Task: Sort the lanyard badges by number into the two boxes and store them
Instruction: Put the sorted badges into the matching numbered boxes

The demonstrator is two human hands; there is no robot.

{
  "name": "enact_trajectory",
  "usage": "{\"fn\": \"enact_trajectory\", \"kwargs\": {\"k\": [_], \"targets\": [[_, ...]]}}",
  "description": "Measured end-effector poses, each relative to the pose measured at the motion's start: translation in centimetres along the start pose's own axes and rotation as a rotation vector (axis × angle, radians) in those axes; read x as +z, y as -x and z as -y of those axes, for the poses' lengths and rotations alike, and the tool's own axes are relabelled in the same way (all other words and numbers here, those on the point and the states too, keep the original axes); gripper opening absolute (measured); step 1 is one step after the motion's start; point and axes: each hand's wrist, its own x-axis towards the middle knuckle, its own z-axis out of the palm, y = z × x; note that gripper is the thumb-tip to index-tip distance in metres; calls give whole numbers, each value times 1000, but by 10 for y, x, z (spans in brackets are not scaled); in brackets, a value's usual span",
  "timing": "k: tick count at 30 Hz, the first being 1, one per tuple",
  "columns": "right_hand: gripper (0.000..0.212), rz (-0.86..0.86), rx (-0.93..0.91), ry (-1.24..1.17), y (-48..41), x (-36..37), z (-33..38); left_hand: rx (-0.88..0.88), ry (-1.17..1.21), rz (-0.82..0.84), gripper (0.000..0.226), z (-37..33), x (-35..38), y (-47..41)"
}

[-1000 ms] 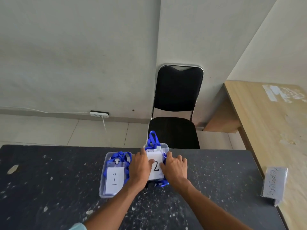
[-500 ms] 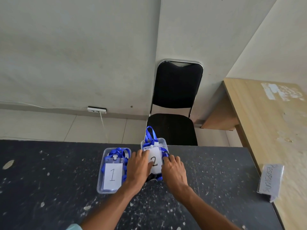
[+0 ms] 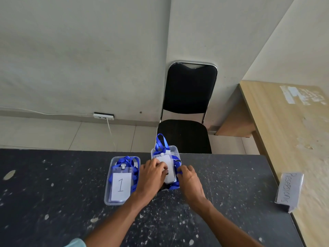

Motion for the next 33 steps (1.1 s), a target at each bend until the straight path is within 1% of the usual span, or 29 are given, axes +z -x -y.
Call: {"fn": "enact_trajectory", "kwargs": {"k": [1,3,4,6,7,8,10,13,15,16,18,19,22,25,27,29,31,33], "targets": [[15,7,11,-80,-1,-1,1,-25,39,-20,26,-1,-5,2],[10,-7,7,-209,-2,-5,2,-81,172,31,27,0,-14,10],[9,-21,8,-268,-1,-7,2,-82,244,90,28,2,-19,15],[10,-49,11,-348,2,-11,1,-44,345,282,35,7,-27,27],[12,-70,6,-325,2,-12,-1,-18,352,362,38,10,-28,31],[14,-80,-6,-256,2,-13,-3,13,332,399,38,13,-27,35],[20,-40,-71,-60,3,-13,-6,38,254,362,32,15,-23,39],[21,60,-201,275,9,-11,-5,73,158,215,27,8,-15,40],[27,96,-268,456,13,-8,-4,71,170,172,20,-1,-16,41],[31,115,-280,507,14,-5,-4,78,164,161,22,-6,-16,41],[33,154,-261,554,15,-2,-1,112,112,162,38,-9,-12,40],[31,170,-247,562,15,-1,1,137,72,151,41,-8,-11,39],[27,209,-230,579,15,-1,7,136,-54,157,33,-7,-12,36],[32,249,-254,586,13,-3,10,137,-162,193,36,-3,-9,35],[32,252,-247,570,11,-5,9,104,-165,217,45,-2,-3,35],[31,288,-273,613,8,-6,7,73,-136,227,54,-1,4,35],[29,331,-299,635,5,-5,5,90,-135,236,57,-3,7,32],[27,304,-308,575,3,-8,4,112,-120,221,59,-4,3,28]]}}
